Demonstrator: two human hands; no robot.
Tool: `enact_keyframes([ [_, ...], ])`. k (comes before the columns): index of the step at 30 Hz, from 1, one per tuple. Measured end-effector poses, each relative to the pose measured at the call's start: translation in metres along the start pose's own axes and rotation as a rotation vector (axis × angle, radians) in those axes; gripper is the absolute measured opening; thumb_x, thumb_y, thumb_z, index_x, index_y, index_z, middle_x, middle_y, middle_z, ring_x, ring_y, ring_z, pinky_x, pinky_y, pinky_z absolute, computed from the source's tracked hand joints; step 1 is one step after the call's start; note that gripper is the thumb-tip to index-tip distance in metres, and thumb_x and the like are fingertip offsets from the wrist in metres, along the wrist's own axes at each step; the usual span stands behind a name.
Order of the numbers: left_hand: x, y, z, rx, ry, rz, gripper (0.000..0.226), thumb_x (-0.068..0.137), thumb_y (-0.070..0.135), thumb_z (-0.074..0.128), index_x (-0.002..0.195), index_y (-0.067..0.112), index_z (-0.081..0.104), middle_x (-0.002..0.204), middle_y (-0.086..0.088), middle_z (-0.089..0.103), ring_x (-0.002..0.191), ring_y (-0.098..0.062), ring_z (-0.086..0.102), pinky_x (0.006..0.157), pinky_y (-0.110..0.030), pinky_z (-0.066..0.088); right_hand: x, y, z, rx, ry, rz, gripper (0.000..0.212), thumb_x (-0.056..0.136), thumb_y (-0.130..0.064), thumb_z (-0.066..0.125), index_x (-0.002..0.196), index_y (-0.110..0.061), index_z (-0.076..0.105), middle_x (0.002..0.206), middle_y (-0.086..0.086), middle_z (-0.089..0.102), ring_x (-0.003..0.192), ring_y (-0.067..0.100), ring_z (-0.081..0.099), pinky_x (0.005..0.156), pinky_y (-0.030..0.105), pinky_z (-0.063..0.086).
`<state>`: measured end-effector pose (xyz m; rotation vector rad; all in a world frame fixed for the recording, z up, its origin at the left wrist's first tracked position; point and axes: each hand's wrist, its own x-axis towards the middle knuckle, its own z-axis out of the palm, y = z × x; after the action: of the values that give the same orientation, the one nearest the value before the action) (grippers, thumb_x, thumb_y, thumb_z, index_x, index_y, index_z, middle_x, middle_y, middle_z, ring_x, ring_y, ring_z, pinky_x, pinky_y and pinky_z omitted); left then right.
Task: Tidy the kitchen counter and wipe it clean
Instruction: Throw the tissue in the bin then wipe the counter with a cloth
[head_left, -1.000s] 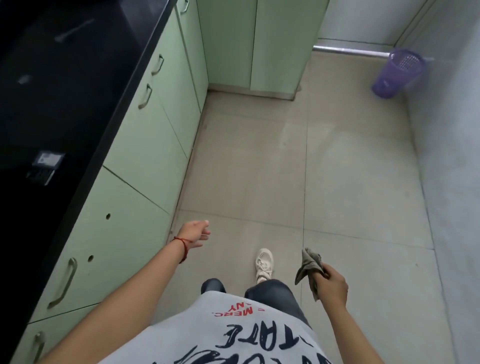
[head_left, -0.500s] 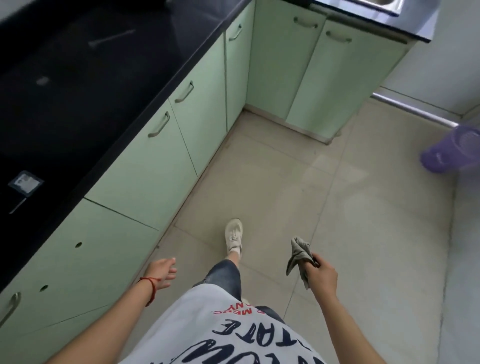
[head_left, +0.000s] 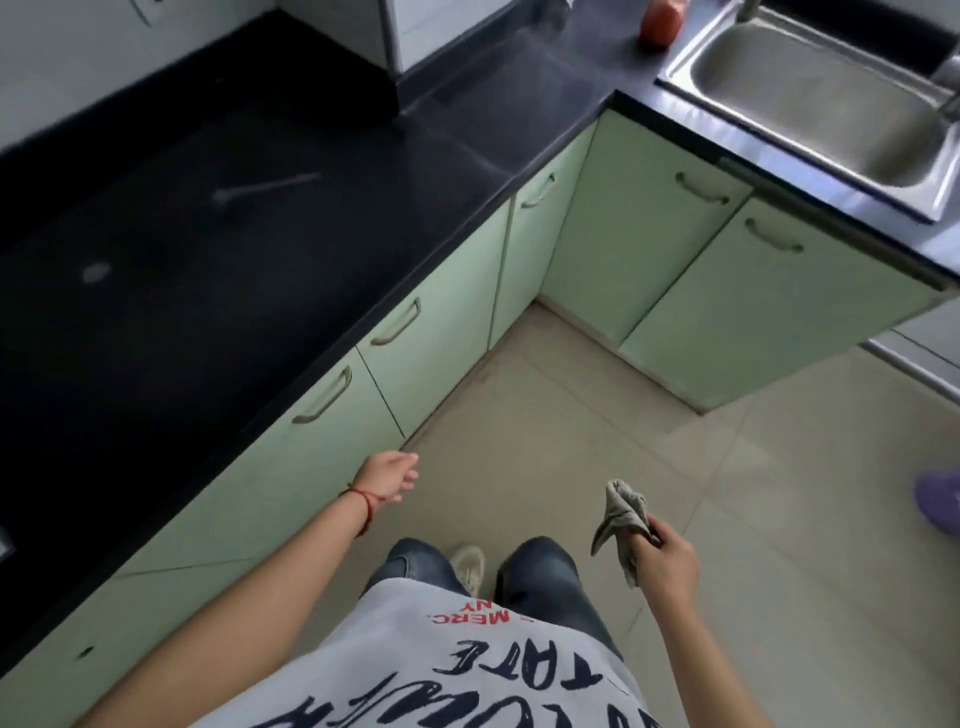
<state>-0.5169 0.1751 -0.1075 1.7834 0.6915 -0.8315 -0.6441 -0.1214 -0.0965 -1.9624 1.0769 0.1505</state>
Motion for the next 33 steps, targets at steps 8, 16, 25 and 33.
enact_keyframes([
  [8,0.048,0.081,-0.001,-0.084,0.141,0.064,0.025,0.092,0.022,0.046,0.106,0.007,0.061,0.093,-0.006,0.062,0.084,-0.02,0.057,0.063,-0.02,0.041,0.115,-0.131,0.034,-0.06,-0.206,-0.232,0.017,0.078,-0.005,0.059,0.079,-0.018,0.069,0.067,0.014,0.063,0.063,0.02,0.051,0.049,0.015,0.038],
  [16,0.038,0.131,-0.011,-0.228,0.415,0.148,0.02,0.079,0.034,0.053,0.091,0.021,0.062,0.091,-0.006,0.065,0.091,-0.024,0.063,0.079,-0.03,0.046,0.194,-0.308,0.066,-0.098,-0.406,-0.564,0.021,0.074,-0.023,0.059,0.088,-0.012,0.071,0.053,-0.015,0.061,0.055,-0.006,0.047,0.051,0.012,0.036],
  [25,0.038,0.156,-0.053,-0.024,0.934,0.282,0.04,0.084,0.031,0.048,0.108,0.002,0.063,0.105,-0.015,0.065,0.099,-0.027,0.062,0.086,-0.035,0.051,0.182,-0.448,0.156,-0.015,-0.608,-0.85,0.03,0.072,-0.017,0.059,0.093,-0.035,0.069,0.052,-0.011,0.06,0.047,0.002,0.048,0.055,0.02,0.042],
  [33,0.093,0.151,-0.13,0.35,0.953,0.118,0.051,0.088,0.034,0.049,0.132,0.009,0.045,0.144,-0.013,0.042,0.135,-0.031,0.037,0.107,-0.048,0.033,0.161,-0.508,0.256,-0.218,-0.53,-1.352,0.037,0.073,-0.008,0.057,0.109,-0.004,0.065,0.108,0.015,0.068,0.101,0.032,0.061,0.083,0.022,0.039],
])
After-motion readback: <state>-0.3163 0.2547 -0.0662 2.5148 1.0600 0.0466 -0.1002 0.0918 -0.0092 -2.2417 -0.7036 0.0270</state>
